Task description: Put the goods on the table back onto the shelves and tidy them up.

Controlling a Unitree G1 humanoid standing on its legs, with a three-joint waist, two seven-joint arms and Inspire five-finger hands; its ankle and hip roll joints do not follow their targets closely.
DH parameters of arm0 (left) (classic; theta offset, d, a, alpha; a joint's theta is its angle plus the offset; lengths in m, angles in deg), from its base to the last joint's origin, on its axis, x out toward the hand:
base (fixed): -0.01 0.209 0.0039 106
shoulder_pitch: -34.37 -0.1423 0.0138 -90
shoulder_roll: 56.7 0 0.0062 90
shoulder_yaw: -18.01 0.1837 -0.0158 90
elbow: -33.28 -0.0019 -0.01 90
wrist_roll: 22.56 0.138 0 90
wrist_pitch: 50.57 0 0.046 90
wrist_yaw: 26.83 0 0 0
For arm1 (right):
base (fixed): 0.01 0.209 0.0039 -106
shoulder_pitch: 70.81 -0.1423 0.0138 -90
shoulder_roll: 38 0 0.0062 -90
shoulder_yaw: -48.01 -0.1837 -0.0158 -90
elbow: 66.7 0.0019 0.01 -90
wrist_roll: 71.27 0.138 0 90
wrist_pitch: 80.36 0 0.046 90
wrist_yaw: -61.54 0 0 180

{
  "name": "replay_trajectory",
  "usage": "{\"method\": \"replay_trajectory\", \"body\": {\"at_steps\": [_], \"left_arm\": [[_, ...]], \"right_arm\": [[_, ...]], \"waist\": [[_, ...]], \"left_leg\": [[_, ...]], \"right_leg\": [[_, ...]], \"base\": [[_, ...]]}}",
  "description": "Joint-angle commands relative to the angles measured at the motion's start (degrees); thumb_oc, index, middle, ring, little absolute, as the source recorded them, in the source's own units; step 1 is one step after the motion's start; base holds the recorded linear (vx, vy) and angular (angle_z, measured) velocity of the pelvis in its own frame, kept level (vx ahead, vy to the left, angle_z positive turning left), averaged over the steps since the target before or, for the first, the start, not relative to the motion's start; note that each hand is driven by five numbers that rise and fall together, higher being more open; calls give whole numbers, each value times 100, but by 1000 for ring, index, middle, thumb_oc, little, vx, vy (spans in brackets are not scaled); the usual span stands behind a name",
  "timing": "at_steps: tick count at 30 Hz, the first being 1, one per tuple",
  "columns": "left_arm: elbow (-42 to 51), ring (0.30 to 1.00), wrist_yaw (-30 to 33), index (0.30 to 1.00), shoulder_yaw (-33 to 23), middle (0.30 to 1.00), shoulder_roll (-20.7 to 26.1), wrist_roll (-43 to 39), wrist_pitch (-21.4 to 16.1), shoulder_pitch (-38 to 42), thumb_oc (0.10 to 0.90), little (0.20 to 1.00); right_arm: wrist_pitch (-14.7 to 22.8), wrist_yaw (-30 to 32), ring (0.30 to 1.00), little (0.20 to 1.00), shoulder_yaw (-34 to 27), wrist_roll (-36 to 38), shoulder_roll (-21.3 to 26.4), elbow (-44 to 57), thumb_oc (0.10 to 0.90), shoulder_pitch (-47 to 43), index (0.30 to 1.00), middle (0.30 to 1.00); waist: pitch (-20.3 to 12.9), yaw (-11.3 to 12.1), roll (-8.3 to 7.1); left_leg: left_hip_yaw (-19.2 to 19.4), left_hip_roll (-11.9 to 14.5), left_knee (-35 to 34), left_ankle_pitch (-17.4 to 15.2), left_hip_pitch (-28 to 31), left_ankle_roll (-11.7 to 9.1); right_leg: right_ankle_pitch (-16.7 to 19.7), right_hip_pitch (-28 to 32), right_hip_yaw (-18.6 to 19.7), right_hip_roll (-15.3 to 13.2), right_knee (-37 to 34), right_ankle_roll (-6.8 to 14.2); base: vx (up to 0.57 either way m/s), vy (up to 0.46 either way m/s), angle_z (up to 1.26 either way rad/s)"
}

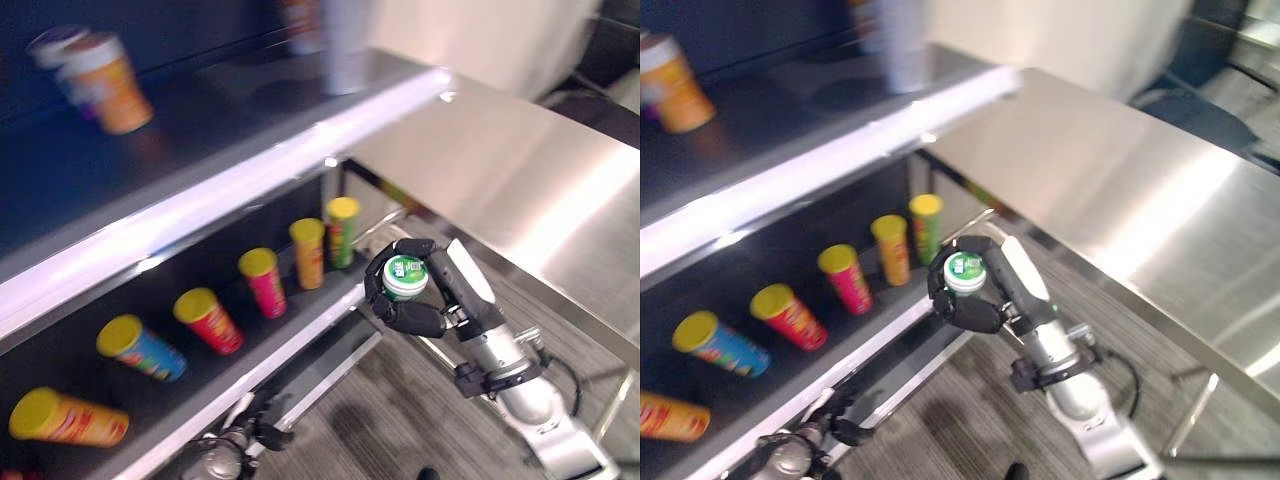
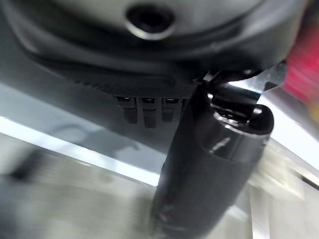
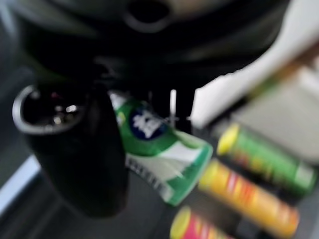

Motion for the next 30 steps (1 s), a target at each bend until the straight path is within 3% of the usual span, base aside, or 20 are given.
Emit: {"method": "replay_trajectory", "body": {"at_steps": [1,3,5,7,9,11,12,14,19,22,28,30], "left_arm": [[378,900,187,900,-60,900,191,83,-213,143,800,900],[451,900,186,900,-21,900,244,96,-221,188,800,900],[785,900,153,900,57,900,315,46,-281,168,800,900],[864,900,146,900,142,900,266,68,-304,145,800,900],[1037,900,3,900,272,900,308,116,-329,118,800,900],[1087,900,-94,900,390,900,300,171,-337,115,800,900],[933,900,-212,900,510,900,197,254,-357,101,800,900],[746,900,-282,900,593,900,93,319,-386,59,800,900],[502,900,-305,900,607,900,-24,367,-366,111,800,900],[408,900,-311,900,525,900,-106,311,-344,66,800,900],[206,900,-273,900,370,900,-171,275,-312,-74,800,900],[193,900,-244,900,396,900,-172,301,-320,-61,800,900]], "right_arm": [[408,632,300,300,-805,-308,212,794,400,-694,300,300],[386,648,300,300,-814,-340,191,756,400,-684,300,300],[363,732,300,300,-846,-421,144,734,400,-607,300,300],[364,716,300,300,-865,-462,79,846,400,-446,300,300],[401,646,300,300,-1001,-441,85,923,400,-203,300,300],[450,576,300,300,-1090,-382,83,990,400,14,300,300],[546,465,300,300,-1167,-343,128,1125,400,240,300,300],[616,417,300,300,-1219,-311,223,1174,400,256,300,300],[691,327,300,300,-1340,-153,281,1231,400,339,300,300],[779,118,300,300,-1223,62,362,1323,400,446,300,300],[930,-66,300,300,-1057,312,394,1430,400,606,300,300],[995,-94,300,300,-987,415,441,1486,400,596,300,300]], "waist": [[239,155,139],[246,135,126],[369,-88,118],[404,-215,140],[432,-329,208],[450,-474,279],[469,-649,328],[529,-784,328],[413,-805,233],[233,-725,150],[133,-687,174],[181,-650,178]], "left_leg": [[-195,250,-718,-34,141,67],[-265,111,-790,-56,101,135],[-269,-183,-1023,52,94,332],[-150,-324,-1220,54,228,472],[-106,-423,-1288,9,297,603],[-132,-511,-1327,-3,374,672],[-207,-588,-1327,-93,561,692],[-302,-605,-1327,-115,677,695],[-439,-592,-1327,-89,749,662],[-478,-417,-1327,8,828,518],[-579,-110,-1327,218,828,315],[-664,28,-1327,440,691,226]], "right_leg": [[335,149,148,22,-584,689],[535,90,217,6,-579,689],[1019,-169,820,113,-519,689],[638,-296,1262,430,-315,685],[-65,-350,1611,860,0,552],[-474,-416,2041,1281,330,441],[-836,-457,2735,1831,555,393],[-1044,-497,3433,2279,509,378],[-1258,-290,3768,2528,199,287],[-1261,-5,3612,2625,-119,199],[-1380,189,3433,2850,-259,13],[-1452,201,3304,2941,-229,-85]], "base": [[8,257,55],[36,194,46],[20,213,54],[18,283,34],[41,267,5],[95,241,6],[161,182,-6],[121,36,34],[48,-115,18],[106,-271,5],[63,-209,21],[-31,-166,22]]}}
